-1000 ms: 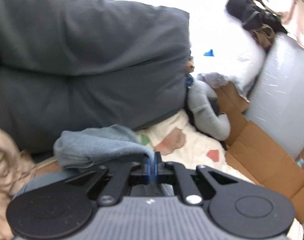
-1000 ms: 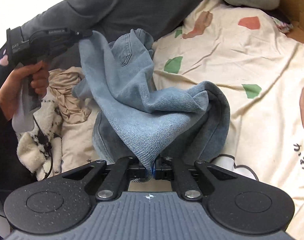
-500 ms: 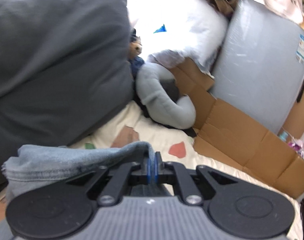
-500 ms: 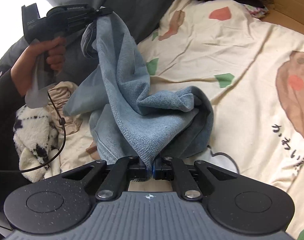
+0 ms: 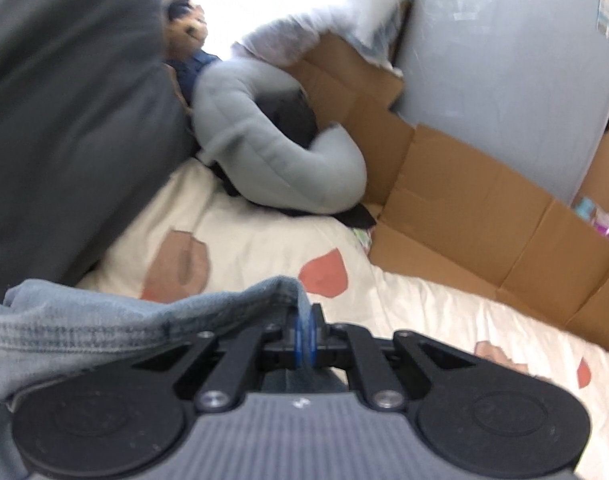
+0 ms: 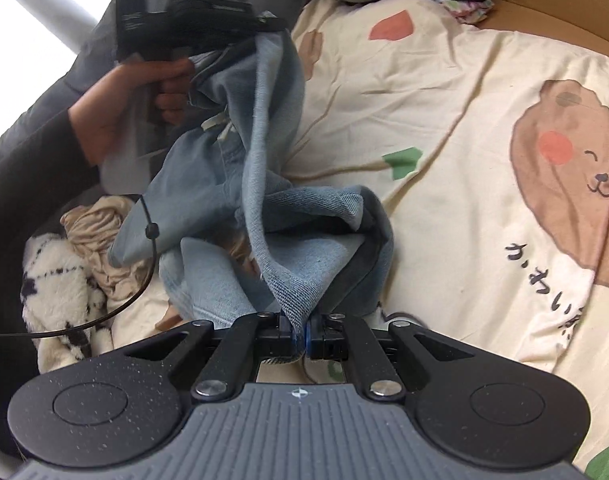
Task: Fold clothes
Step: 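Grasp the jeans leg hem with the right gripper while the left gripper holds the jeans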
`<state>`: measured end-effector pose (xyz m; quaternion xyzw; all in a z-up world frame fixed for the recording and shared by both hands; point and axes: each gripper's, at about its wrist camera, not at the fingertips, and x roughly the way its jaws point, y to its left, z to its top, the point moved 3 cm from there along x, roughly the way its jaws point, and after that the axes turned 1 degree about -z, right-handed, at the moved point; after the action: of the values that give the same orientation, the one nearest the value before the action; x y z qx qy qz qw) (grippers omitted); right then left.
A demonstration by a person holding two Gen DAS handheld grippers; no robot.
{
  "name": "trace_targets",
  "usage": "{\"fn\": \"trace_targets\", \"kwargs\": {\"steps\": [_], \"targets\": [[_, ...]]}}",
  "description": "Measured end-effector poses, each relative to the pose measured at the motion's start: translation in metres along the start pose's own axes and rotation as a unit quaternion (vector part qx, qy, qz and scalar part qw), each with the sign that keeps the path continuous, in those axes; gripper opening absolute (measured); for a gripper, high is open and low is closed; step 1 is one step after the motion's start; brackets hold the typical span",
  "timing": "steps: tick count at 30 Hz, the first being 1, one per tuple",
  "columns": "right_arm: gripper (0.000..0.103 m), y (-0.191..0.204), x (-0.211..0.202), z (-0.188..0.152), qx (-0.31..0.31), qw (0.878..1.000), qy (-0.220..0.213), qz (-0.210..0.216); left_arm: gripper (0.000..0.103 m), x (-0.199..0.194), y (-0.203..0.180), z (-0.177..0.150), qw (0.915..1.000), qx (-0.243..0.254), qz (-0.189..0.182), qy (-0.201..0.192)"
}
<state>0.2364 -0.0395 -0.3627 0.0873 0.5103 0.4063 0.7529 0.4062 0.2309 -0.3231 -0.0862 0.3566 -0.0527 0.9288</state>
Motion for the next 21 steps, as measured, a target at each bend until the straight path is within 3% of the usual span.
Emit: {"fn": "trace_targets", "kwargs": {"steps": [5,8,11,21], "targets": [[0.002,-0.012,0.001,0.006,0.017,1.0,-0.007,-0.005,0.007,0.042,-0.015,0.003,0.9992,0.018,0.003,0.036],[0.002,-0.019,0.001,0.009,0.028,1.0,-0.011,-0.008,0.016,0.048,-0.022,0.002,0.9987,0.029,0.016,0.04],[0.002,-0.026,0.0,0.012,0.037,0.999,-0.016,-0.015,0.016,0.048,-0.026,0.0,0.9982,0.034,0.023,0.044],[0.002,-0.052,-0.007,0.027,0.051,0.997,-0.029,-0.054,0.023,-0.009,-0.004,-0.022,0.9983,0.013,0.008,0.056]]}}
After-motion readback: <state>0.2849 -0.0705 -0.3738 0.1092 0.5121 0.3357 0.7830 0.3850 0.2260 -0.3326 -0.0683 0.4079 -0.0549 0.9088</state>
